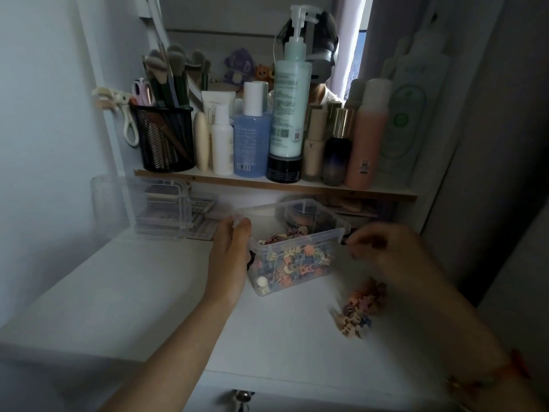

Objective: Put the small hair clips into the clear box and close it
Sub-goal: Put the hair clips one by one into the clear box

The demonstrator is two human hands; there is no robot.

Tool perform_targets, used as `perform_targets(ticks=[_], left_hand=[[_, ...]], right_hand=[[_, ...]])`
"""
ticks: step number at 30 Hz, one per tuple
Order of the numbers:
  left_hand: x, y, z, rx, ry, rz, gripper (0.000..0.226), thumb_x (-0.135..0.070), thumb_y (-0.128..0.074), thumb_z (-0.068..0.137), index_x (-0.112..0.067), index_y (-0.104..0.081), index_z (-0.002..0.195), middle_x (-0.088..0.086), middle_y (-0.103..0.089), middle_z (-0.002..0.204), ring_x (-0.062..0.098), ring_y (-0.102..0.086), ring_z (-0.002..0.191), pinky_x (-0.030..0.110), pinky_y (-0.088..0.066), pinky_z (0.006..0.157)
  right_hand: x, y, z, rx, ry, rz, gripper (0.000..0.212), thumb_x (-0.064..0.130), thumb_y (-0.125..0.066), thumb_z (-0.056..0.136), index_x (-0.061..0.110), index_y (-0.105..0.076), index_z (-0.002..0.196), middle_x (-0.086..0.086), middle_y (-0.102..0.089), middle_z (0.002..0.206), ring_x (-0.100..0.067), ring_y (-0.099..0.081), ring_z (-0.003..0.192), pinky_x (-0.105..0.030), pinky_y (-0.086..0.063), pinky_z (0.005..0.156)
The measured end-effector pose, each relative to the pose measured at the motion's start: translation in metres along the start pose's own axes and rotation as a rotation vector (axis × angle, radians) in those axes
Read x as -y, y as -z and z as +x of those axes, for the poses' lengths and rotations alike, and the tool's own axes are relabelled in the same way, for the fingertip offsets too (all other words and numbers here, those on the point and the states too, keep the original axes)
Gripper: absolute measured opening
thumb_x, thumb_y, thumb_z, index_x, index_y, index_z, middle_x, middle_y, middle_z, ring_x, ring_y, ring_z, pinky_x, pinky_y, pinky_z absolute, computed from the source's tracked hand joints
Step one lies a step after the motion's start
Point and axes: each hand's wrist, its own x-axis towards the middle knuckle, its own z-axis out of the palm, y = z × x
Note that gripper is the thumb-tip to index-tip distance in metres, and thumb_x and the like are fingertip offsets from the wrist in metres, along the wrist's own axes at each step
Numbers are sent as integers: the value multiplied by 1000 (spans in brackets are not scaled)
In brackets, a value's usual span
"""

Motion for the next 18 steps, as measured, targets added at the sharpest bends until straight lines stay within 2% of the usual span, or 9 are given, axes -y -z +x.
perform_targets(ticks=[2, 3, 7, 9, 11, 12, 15, 18], left_hand=[[0, 0, -1, -4, 10, 0, 19, -19, -41, 95, -26, -48, 79, -6, -49, 81, 9, -46, 73, 17, -38, 57], [-1, 0, -1, -3, 14, 1, 19, -19, -41, 95, -26, -48, 79, -7, -49, 82, 8, -46, 74, 20, -36, 59], [-2, 1, -3, 10, 6, 3, 18, -21, -40, 96, -27, -48, 81, -7, -50, 85, 5, -47, 74, 21, -34, 60], [-2, 1, -2, 9, 4, 8, 17, -20, -41, 95, -27, -48, 80, -5, -50, 83, 8, -47, 73, 20, -34, 58], [-1, 1, -1, 2, 7, 6, 18, -19, -42, 95, -26, -48, 79, -6, -49, 80, 8, -46, 72, 16, -36, 55], [-1, 1, -1, 3, 10, 7, 18, -19, -42, 95, -26, -48, 80, -6, -48, 80, 8, -46, 71, 14, -37, 53], [-2, 0, -2, 7, 7, 4, 18, -21, -41, 96, -26, -48, 80, -8, -49, 81, 7, -46, 72, 7, -37, 49], [-2, 0, -3, 5, 0, -6, 18, -21, -40, 96, -25, -49, 80, -7, -49, 81, 6, -45, 70, 3, -35, 44]], right_hand=[[17, 4, 6, -130, 81, 231, 30, 3, -63, 80, 28, -62, 65, 16, -63, 64, 5, -58, 65, -7, -45, 65], [24, 4, 10, -170, 118, 256, 27, 4, -63, 81, 28, -62, 68, 18, -62, 67, 9, -58, 63, -2, -43, 62], [29, -4, 22, -185, 178, 71, 16, 11, -62, 83, 26, -64, 85, 20, -59, 78, 9, -54, 72, 0, -40, 65], [15, 0, 19, -211, 126, 23, 14, 9, -61, 84, 21, -66, 90, 11, -61, 84, 2, -56, 77, -4, -43, 72], [-2, 7, 14, -143, 13, -126, 15, 7, -59, 85, 18, -67, 93, 2, -64, 94, -10, -57, 87, -21, -43, 78], [-10, 10, 12, -63, -53, -234, 18, 7, -58, 86, 16, -68, 98, -2, -66, 101, -12, -56, 92, -23, -40, 79], [-26, 8, 6, 198, -157, -455, 27, 7, -53, 88, 15, -67, 109, -2, -65, 118, -15, -58, 106, -20, -39, 85], [-29, 5, 5, 257, -156, -492, 27, 5, -51, 87, 16, -69, 105, 2, -66, 117, -12, -58, 106, -18, -38, 88]])
